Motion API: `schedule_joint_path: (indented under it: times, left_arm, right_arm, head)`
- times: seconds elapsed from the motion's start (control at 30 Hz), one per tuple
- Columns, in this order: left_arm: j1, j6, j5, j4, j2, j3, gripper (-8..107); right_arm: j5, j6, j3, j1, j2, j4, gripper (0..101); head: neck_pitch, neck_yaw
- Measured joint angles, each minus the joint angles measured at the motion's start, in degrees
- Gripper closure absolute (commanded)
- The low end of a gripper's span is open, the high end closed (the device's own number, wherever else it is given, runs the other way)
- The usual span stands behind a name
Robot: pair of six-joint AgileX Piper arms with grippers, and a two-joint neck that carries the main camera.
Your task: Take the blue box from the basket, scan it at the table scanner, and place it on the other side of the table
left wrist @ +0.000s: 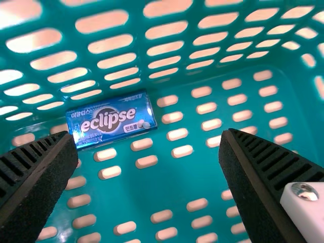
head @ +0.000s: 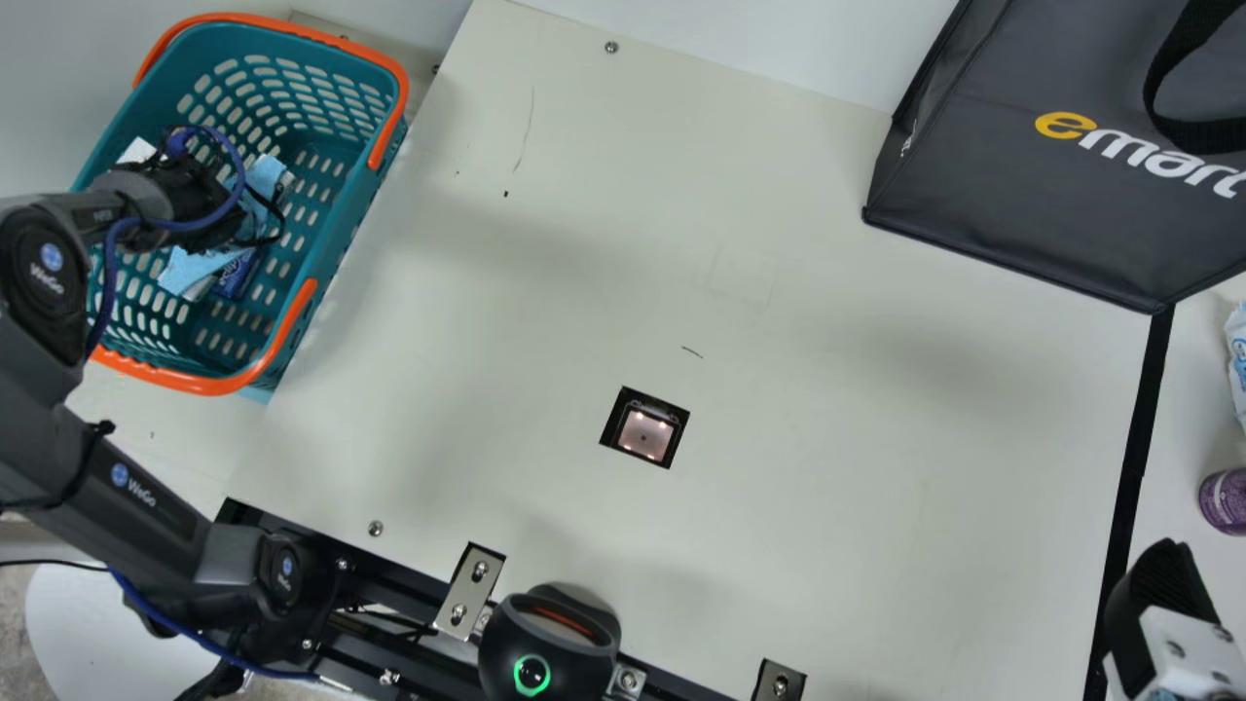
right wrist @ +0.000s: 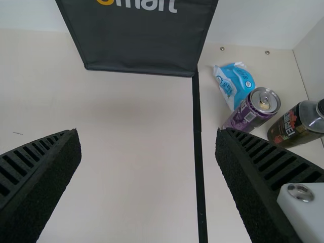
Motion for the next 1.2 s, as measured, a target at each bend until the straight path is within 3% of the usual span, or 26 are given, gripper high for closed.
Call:
schedule_joint_path:
  times: [0.4, 0.83, 1.0, 1.2]
  left_arm:
    - [0.4, 21.3, 2.5, -19.1, -4.5, -2.2, 9]
    - [2.6, 46.7, 14.6, -43.9, -3.7, -11.6, 9]
    - [2.9, 50.5, 18.3, -47.3, -1.7, -14.6, 9]
    - [1.6, 48.4, 17.1, -46.2, 1.1, -14.4, 9]
  right_arm:
    - [0.0, 0.0, 0.0, 0.0, 0.0, -0.1, 6]
    - [0.0, 0.0, 0.0, 0.0, 0.0, -0.1, 6]
    - [0.0, 0.0, 0.0, 0.0, 0.0, -0.1, 6]
    - [0.0, 0.0, 0.0, 0.0, 0.0, -0.1, 6]
  head:
    - [0.1, 0.1]
    - [0.0, 0.0]
    - [0.1, 0.0]
    - [0.0, 0.0]
